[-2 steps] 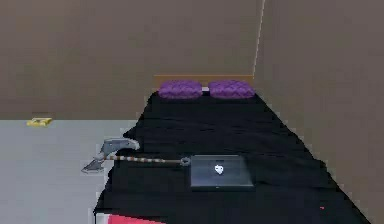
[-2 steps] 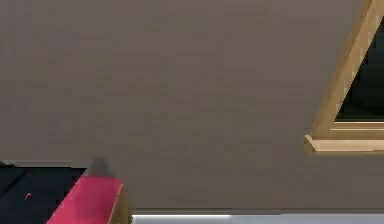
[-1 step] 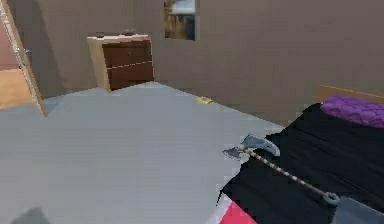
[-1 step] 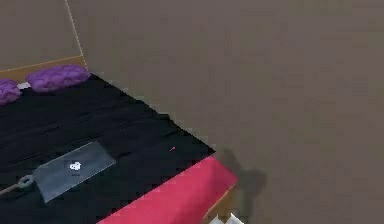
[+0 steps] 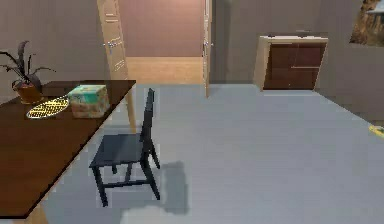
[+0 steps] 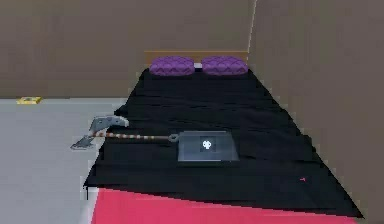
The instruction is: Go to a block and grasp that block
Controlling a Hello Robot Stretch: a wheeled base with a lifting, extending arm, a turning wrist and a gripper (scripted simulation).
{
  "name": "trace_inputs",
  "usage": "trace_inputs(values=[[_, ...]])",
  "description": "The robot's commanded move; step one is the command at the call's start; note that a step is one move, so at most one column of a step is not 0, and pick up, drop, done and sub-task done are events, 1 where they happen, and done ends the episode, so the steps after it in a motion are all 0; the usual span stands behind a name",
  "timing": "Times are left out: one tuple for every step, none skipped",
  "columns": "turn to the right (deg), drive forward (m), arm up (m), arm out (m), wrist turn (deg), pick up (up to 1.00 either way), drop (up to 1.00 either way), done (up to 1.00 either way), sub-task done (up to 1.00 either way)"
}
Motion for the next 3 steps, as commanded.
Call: trace_inputs(values=[[0.0, 0.75, 0.00, 0.00, 0.0, 0.00, 0.00, 0.00, 0.00], [-45.0, 0.00, 0.00, 0.00, 0.0, 0.00, 0.00, 0.00, 0.00], [-45.0, 0.00, 0.00, 0.00, 0.0, 0.00, 0.00, 0.00, 0.00]])
